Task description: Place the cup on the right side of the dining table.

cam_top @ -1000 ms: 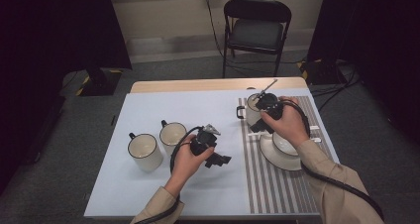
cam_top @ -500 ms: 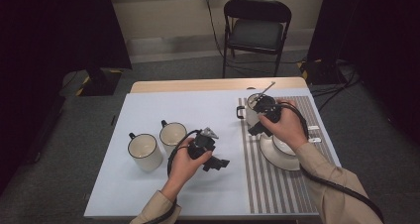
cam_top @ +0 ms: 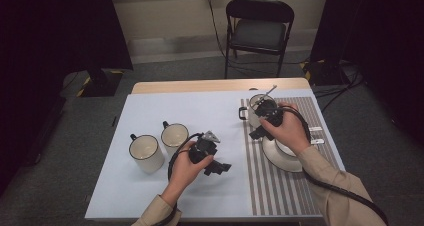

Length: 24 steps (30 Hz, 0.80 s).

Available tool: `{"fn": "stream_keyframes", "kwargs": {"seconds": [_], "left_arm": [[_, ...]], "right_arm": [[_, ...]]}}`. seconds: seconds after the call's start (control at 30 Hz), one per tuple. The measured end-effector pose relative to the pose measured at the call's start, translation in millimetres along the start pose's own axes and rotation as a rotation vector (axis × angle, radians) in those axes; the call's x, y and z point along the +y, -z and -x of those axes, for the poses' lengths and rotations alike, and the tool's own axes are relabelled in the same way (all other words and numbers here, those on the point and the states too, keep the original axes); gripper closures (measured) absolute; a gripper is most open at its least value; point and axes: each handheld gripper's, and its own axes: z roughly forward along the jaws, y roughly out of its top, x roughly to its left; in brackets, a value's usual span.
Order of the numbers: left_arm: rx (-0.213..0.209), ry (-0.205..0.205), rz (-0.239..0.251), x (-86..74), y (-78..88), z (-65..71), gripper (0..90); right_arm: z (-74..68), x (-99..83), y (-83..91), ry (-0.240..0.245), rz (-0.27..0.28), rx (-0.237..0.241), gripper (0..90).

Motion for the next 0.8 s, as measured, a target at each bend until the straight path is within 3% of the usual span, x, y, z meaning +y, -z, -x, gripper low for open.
{"fn": "stream_keyframes", "kwargs": {"seconds": [0.8], "left_arm": [[0.009, -0.015, -0.020, -13.6, 8.6, 6.8, 17.9]], "right_arm": [[-14.2, -7.9, -2.4, 0.041, -0.002, 0.029, 16.9]]}}
